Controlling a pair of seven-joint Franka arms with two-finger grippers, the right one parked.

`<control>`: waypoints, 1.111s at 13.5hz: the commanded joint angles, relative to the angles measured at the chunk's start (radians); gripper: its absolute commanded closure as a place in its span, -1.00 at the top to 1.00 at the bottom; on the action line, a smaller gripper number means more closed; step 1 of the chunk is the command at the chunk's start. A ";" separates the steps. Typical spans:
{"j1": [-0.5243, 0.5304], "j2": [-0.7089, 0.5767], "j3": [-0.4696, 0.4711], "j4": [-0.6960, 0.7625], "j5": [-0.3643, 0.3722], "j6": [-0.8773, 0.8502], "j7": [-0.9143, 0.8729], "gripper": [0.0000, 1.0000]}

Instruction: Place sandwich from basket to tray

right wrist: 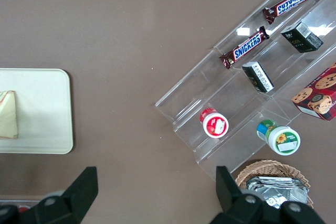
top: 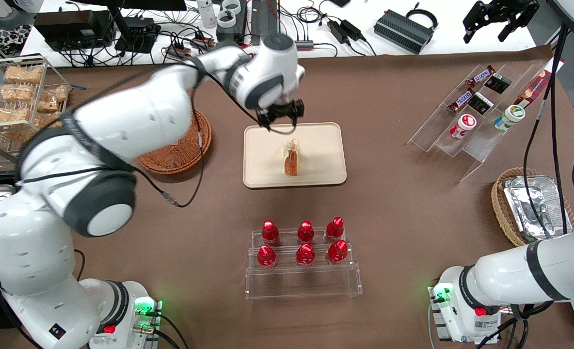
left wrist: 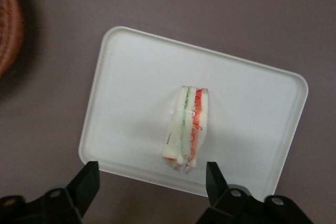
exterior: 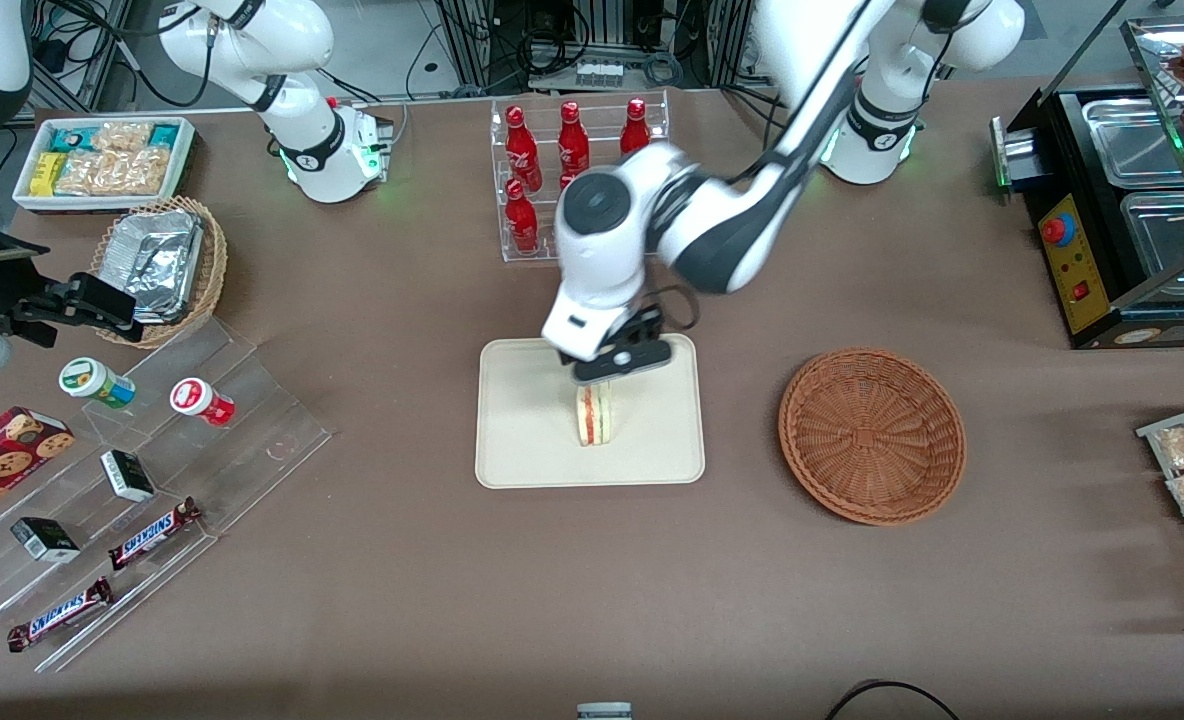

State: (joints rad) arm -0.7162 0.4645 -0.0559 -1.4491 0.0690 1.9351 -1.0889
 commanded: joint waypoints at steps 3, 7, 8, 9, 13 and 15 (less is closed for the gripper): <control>0.173 -0.266 -0.005 -0.051 -0.038 -0.293 0.189 0.99; 0.383 -0.383 -0.004 -0.051 -0.064 -0.474 0.520 0.99; 0.441 -0.404 -0.004 -0.059 -0.063 -0.505 0.612 0.99; 0.498 -0.426 -0.004 -0.066 -0.063 -0.522 0.695 0.99; 0.685 -0.469 0.001 -0.082 -0.052 -0.551 0.932 0.99; 0.725 -0.469 0.002 -0.083 -0.048 -0.551 0.958 0.99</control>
State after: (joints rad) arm -0.0166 0.0233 -0.0411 -1.5018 0.0212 1.3902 -0.1559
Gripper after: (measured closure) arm 0.004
